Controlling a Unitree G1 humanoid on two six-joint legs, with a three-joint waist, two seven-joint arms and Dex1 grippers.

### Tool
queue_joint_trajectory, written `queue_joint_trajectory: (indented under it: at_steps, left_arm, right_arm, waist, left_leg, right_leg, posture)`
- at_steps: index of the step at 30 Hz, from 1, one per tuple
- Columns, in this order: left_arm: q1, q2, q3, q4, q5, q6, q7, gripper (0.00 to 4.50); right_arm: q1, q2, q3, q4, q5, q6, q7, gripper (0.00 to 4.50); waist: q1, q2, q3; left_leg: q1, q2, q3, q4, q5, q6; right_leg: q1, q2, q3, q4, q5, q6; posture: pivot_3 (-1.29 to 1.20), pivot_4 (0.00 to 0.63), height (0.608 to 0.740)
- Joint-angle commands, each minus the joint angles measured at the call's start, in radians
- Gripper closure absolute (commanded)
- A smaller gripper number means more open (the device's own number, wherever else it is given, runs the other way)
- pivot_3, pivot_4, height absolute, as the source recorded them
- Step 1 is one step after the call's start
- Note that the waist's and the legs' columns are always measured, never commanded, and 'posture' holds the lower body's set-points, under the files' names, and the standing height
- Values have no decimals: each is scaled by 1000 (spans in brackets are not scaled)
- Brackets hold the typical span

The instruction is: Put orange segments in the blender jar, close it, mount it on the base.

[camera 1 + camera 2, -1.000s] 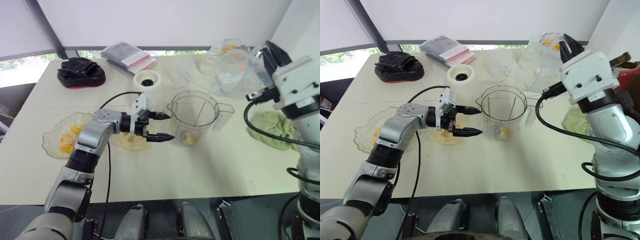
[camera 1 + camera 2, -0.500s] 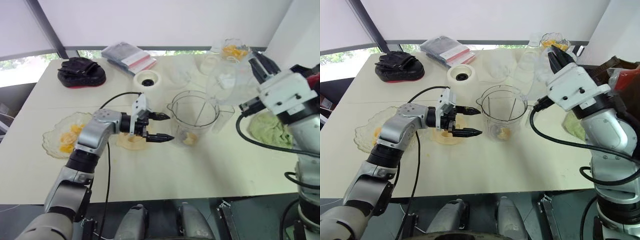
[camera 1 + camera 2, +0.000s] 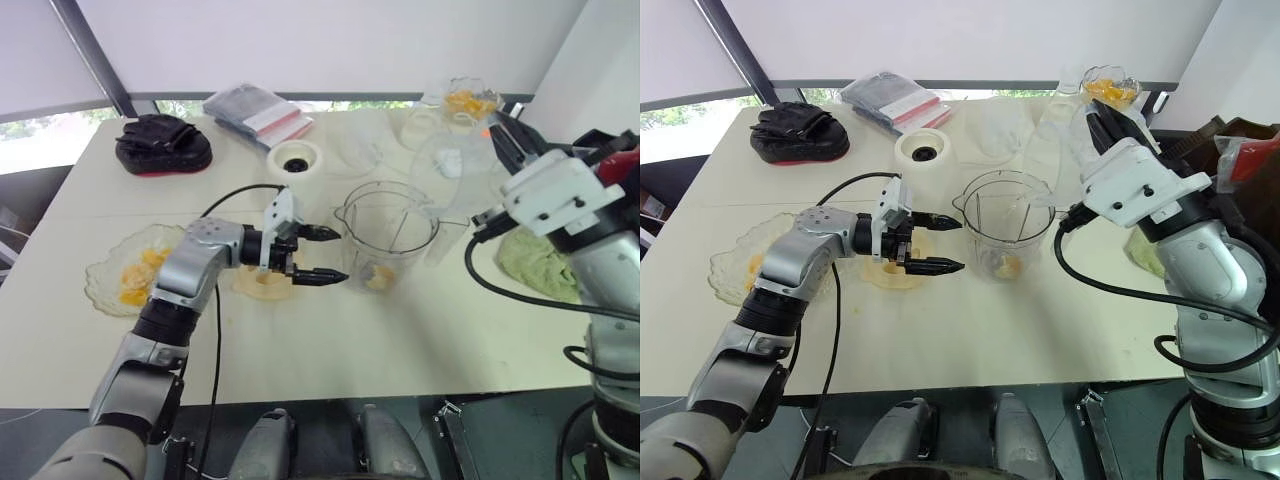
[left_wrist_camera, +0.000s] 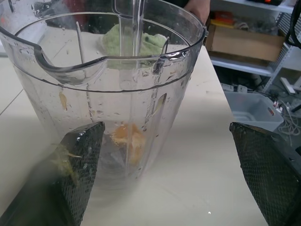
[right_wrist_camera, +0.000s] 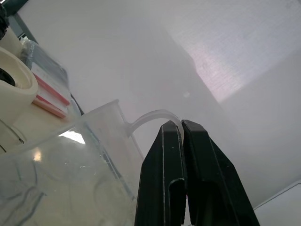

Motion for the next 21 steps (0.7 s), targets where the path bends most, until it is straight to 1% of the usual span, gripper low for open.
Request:
queue_joint_trajectory:
  at_steps: [1,4,8,10,11,15,17,19,21]
  left_arm:
    - [-23,-4,0,-12,-9,-13,0,68]
    - [-25,-4,1,-12,-9,-12,-1,68]
    - [-26,-5,1,-13,-9,-11,-1,68]
    - [-26,-5,0,-12,-8,-12,-2,68]
    - [-26,-6,-1,-12,-7,-13,-2,68]
    - [-26,-8,-4,-11,-7,-13,-2,68]
    - [-26,-9,-5,-11,-7,-13,-3,68]
    - [-26,-9,-5,-11,-8,-13,-3,68]
    - [-26,-9,-5,-11,-8,-12,-3,68]
  right_arm:
    - [-1,22,-30,-16,-4,-3,-18,4449]
    - [-17,80,-45,-19,7,55,-56,4449]
    - [-41,203,-85,-30,46,160,-127,4449]
    - [-91,328,-144,-44,119,260,-207,4449]
    - [-110,370,-167,-50,144,294,-232,4449]
    - [-159,470,-251,-57,216,385,-305,4449]
    - [-178,519,-315,-42,268,399,-348,4449]
    - [-166,559,-376,-13,309,366,-382,4449]
    - [-157,580,-411,7,340,343,-407,4449]
  waist:
    - [0,0,0]
    - [0,0,0]
    - [0,0,0]
    - [0,0,0]
    - [-1,0,0]
    - [0,0,0]
    - [0,0,0]
    - [0,0,0]
    - [-1,0,0]
  left_leg:
    - [0,0,0,0,0,0]
    - [0,0,0,0,0,0]
    - [0,0,0,0,3,-5]
    - [0,0,0,0,3,-5]
    - [0,0,0,0,3,-5]
    - [0,0,0,0,3,-5]
    - [0,0,0,0,3,-5]
    - [0,0,0,0,3,-5]
    - [0,0,0,0,3,-5]
  right_leg:
    - [0,0,0,0,0,0]
    - [0,0,0,0,0,0]
    - [0,0,0,0,0,0]
    - [0,0,0,0,0,0]
    - [0,0,0,0,0,0]
    - [-1,0,0,1,0,0]
    - [-1,0,0,1,0,0]
    - [-1,0,0,1,0,0]
    - [-1,0,0,1,0,0]
  posture:
    - [0,150,740]
    - [0,150,740]
    - [0,150,740]
    - [0,150,740]
    - [0,150,740]
    - [0,150,740]
    - [0,150,740]
    - [0,150,740]
    - [0,150,740]
